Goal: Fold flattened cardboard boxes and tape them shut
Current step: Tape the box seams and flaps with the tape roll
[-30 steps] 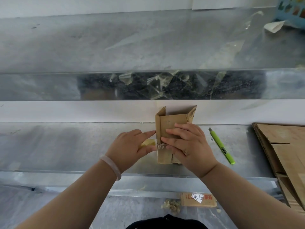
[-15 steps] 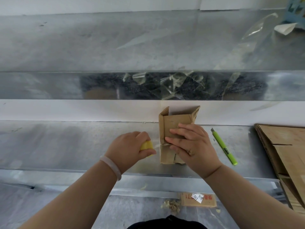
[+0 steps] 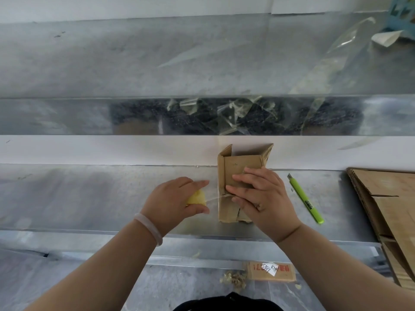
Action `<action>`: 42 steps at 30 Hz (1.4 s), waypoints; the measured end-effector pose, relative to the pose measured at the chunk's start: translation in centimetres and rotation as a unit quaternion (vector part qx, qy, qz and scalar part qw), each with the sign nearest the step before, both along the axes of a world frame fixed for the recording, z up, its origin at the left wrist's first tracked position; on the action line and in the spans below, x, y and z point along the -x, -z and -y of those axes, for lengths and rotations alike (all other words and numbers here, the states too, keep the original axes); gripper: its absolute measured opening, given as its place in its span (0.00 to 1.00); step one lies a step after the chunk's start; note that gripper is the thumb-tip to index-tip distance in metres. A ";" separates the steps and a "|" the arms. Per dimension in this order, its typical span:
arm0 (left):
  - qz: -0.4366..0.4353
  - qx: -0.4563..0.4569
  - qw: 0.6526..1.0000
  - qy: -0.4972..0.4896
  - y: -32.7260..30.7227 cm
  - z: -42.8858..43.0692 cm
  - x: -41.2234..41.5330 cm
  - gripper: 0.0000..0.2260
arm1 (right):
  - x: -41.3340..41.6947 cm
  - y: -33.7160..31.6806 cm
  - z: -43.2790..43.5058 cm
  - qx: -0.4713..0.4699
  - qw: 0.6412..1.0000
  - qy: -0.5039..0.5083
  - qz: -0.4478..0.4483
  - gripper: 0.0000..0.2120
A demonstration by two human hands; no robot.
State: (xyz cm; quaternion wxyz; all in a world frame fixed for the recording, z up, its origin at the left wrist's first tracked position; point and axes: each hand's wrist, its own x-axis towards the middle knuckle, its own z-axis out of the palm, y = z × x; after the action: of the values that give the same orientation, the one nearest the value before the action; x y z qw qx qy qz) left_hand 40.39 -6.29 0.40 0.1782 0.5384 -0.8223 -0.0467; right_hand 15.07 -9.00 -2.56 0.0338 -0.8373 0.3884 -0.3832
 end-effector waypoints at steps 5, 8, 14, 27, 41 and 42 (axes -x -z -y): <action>-0.130 -0.009 0.991 -0.037 0.3 -0.9 0.5 0.22 | 0.0 0.0 0.0 0.003 1.000 0.002 0.006 0.12; -0.196 -0.047 0.977 -0.073 0.7 -1.1 1.1 0.21 | 0.0 0.0 0.0 0.000 1.000 0.001 0.011 0.11; -0.196 -0.037 0.977 -0.070 1.4 -0.9 2.1 0.14 | 0.1 -0.2 0.0 -0.003 1.000 0.001 -0.004 0.11; -0.205 -0.067 0.975 -0.060 0.6 -0.9 3.3 0.16 | 3.7 -1.0 -1.1 0.023 0.997 0.049 -0.061 0.26; -0.200 -0.096 0.972 -0.081 0.3 -1.4 2.7 0.10 | 9.5 3.6 -2.3 -0.436 0.796 0.397 -0.137 0.15; -0.201 -0.105 0.970 -0.085 0.2 -1.4 2.7 0.11 | 9.3 3.7 -2.8 -0.443 0.797 0.400 -0.091 0.16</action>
State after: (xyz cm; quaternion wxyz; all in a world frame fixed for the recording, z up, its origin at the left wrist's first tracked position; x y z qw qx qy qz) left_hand 37.71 -4.87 0.19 0.2856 0.6019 -0.7111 -0.2248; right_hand 5.80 -6.18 -6.27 0.2091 -0.5321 0.8174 -0.0703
